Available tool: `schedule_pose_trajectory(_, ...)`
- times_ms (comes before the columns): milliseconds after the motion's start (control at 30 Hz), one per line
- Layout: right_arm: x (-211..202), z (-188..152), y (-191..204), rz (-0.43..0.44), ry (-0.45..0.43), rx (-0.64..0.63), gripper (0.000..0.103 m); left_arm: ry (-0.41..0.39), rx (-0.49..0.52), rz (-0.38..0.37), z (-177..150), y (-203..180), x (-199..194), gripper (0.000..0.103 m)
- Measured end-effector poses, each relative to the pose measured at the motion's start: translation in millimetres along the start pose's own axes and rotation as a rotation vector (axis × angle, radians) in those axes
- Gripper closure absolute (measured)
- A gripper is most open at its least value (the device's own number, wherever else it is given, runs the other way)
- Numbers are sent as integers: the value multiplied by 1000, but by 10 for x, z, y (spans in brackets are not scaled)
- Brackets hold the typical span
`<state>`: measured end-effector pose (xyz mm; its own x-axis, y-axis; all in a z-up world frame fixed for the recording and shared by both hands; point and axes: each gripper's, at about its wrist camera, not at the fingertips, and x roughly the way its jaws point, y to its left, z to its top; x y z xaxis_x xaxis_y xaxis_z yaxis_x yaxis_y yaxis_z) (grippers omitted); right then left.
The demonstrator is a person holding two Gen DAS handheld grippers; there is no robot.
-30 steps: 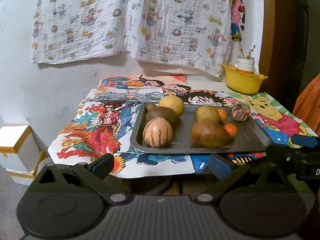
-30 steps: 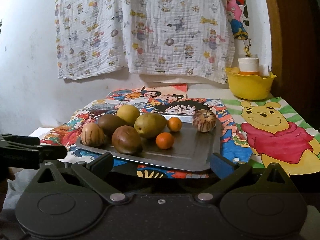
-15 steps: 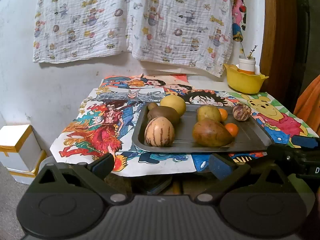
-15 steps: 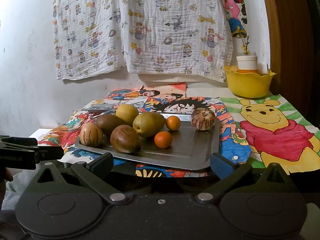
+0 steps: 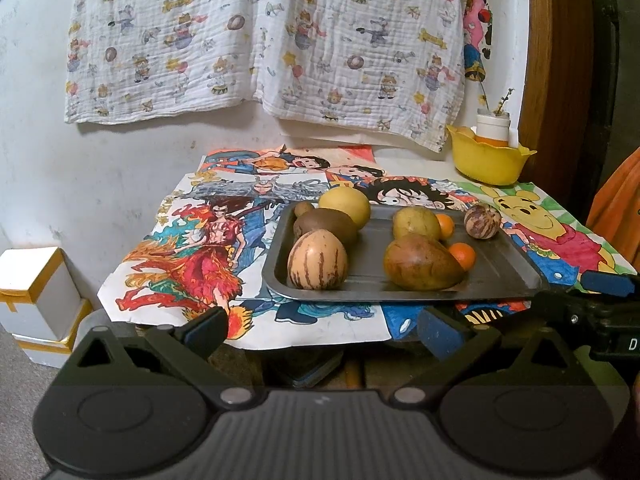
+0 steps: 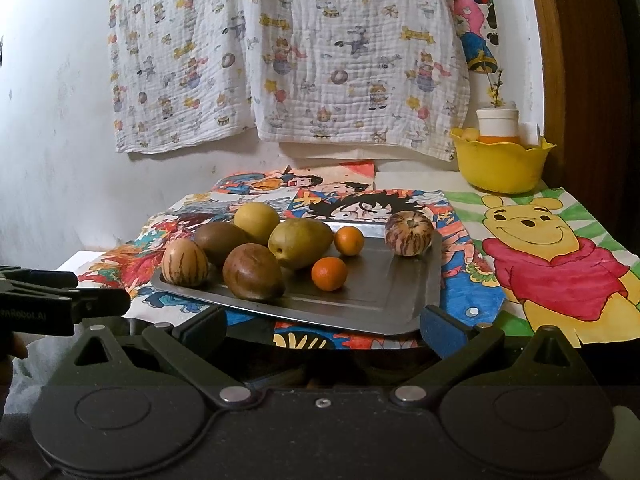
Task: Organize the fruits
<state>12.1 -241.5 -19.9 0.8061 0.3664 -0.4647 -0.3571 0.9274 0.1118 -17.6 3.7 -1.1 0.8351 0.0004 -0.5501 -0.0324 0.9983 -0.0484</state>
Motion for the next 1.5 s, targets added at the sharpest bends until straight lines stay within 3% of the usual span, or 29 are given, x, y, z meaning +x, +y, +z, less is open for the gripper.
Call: schedule_pose_trajectory(1500, 14, -14, 8, 26, 22, -6, 1, 17, 0, 7, -7, 38, 19, 0)
